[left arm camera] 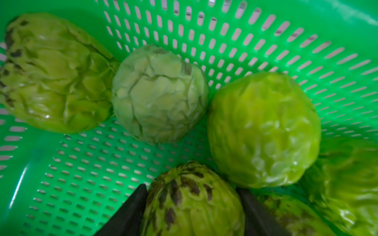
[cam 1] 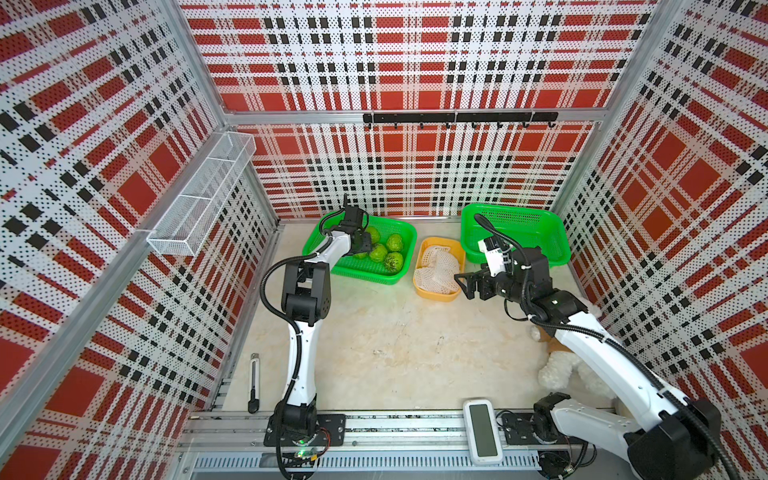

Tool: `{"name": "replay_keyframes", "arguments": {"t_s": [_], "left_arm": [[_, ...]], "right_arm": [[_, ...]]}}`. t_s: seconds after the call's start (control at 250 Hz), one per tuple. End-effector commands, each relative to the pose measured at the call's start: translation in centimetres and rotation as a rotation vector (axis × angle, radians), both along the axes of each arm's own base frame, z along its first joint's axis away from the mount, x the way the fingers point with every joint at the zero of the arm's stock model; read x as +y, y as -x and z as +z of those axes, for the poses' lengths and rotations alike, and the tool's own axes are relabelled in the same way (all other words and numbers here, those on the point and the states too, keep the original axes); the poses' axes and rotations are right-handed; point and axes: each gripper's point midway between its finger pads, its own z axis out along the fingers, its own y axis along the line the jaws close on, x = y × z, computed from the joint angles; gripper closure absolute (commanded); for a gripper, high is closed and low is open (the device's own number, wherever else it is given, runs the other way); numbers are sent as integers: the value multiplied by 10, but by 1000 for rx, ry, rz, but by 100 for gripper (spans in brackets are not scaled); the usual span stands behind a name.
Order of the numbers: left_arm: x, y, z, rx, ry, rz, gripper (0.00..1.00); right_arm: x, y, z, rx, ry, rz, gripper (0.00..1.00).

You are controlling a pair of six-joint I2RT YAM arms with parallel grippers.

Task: Sleeve custard apples in foam nets
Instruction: Pick up the custard apple from the basket, then pick up the foam net from the storage box, then place the custard apple at the center of the board.

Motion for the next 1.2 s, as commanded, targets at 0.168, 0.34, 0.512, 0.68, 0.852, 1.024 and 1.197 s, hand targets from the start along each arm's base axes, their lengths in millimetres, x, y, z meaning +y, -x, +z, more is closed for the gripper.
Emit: {"name": "replay_keyframes", "arguments": {"t_s": [0.168,0.34,0.512,0.68,0.852,1.024,1.197], "left_arm": [[-7,36,117,-143,116,-104,41],[-21,89,152,-152,161,-206,40],[-42,156,156,-125,150,-286,40],[-74,225,137,-115,101,-348,39],[-102,283,87,-80,125,-373,39],[-128,329,36,15,132,-407,40],[-146,351,2,96,91,-442,37]], "right_arm": [[8,-42,-41,231,53,-124,8],[31,-64,-57,268,97,-106,13],[30,-88,-82,289,210,-189,21],[30,-102,-97,285,261,-243,30],[37,-114,-112,279,310,-254,39],[37,-128,-118,257,357,-278,58],[40,-136,-118,247,380,-270,85]]}}
